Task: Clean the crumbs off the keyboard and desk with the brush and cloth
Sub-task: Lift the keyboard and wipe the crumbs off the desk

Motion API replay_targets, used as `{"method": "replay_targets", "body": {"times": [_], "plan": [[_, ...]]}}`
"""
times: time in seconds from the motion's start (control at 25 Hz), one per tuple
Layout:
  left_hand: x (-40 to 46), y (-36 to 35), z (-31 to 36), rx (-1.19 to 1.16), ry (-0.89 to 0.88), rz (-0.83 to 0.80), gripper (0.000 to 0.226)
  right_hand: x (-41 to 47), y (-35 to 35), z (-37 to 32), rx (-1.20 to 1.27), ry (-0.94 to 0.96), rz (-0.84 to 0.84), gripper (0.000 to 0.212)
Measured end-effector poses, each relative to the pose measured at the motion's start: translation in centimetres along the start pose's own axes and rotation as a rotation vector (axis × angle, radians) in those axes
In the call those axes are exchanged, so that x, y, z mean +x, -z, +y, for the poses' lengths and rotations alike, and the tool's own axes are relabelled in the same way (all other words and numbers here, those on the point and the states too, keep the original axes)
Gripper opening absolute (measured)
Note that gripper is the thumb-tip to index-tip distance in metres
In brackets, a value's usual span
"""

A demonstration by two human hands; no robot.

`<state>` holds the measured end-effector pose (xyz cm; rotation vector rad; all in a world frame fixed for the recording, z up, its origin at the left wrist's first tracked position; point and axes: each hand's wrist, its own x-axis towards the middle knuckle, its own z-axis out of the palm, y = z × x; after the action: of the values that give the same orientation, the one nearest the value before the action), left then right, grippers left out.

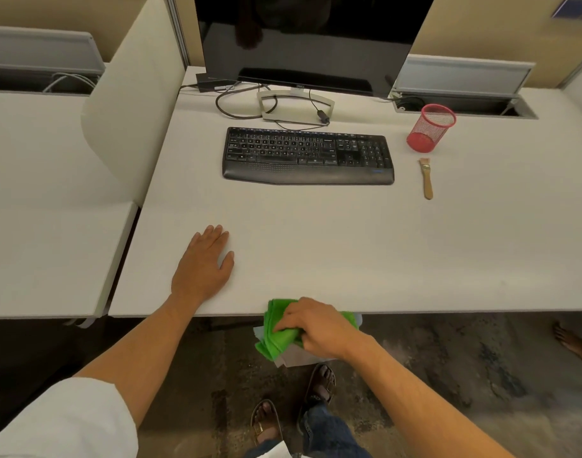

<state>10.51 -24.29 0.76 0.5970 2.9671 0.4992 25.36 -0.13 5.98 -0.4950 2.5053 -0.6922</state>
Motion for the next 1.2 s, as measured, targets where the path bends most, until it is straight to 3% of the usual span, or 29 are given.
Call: {"method": "replay_targets", "body": {"times": [0.12, 0.32, 0.44, 0.6, 0.88, 1.2], "plan": [[0.0, 0.1, 0.0, 0.014, -0.006, -0.009, 0.069, -1.5, 0.8, 0.9, 0.204, -0.049, 0.066, 0.046], [-0.2, 0.2, 0.0, 0.057, -0.022, -0.027, 0.063, -3.3, 2.0, 3.3, 1.047, -0.388, 0.496, 0.022], [-0.2, 0.2, 0.2, 0.048, -0.017, -0.029, 0.058, -3.3, 1.8, 5.2, 0.940, -0.551, 0.682, 0.025], [-0.3, 0.2, 0.2, 0.034, -0.023, -0.025, 0.057, -3.9, 2.8, 5.5, 0.730, -0.668, 0.779, 0.042], [0.2, -0.1, 1.4, -0.005, -0.046, 0.037, 0.063, -5.2, 3.4, 6.8, 0.881, -0.534, 0.892, 0.034], [5.6, -1.6, 8.2, -0.084, -0.140, 0.102, 0.074, -6.1, 8.2, 12.3, 1.021, -0.453, 1.043, 0.030]]}}
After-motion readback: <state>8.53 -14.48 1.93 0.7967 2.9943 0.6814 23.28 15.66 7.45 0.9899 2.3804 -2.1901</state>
